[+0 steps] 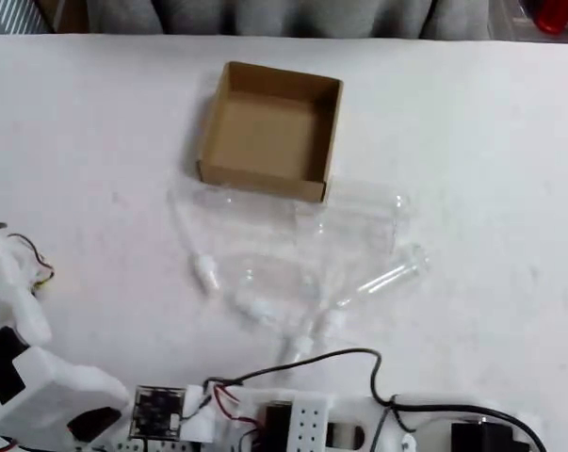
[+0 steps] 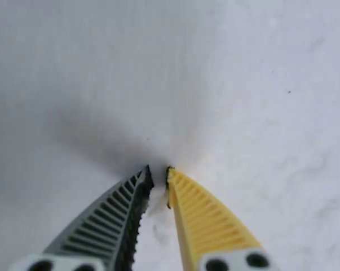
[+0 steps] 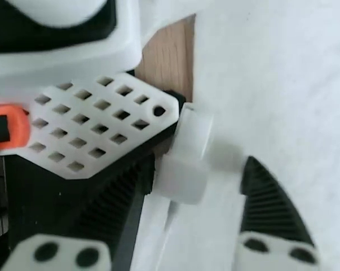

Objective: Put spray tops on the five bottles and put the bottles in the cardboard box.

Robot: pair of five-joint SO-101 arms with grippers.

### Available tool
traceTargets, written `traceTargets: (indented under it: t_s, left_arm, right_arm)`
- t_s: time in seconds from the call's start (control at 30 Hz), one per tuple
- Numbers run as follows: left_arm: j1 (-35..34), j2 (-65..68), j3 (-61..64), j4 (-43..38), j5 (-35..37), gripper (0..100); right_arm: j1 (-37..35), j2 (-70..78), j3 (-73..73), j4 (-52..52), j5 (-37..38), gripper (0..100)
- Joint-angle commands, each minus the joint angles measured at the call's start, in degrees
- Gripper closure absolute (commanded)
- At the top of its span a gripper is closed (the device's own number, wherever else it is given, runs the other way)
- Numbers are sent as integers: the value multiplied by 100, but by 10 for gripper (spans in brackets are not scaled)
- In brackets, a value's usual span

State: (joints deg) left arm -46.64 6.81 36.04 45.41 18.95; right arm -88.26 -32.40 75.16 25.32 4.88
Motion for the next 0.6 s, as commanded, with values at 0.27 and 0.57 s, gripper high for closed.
traceTargets:
  t_s: [0.27, 0.57]
  left_arm:
    - [-92, 189, -299, -44, 0, 932]
    - [-75, 180, -281, 9, -369, 933]
  right_arm:
    - [1007, -48, -536, 558, 9, 978]
    - [2571, -57, -1055, 1305, 0, 984]
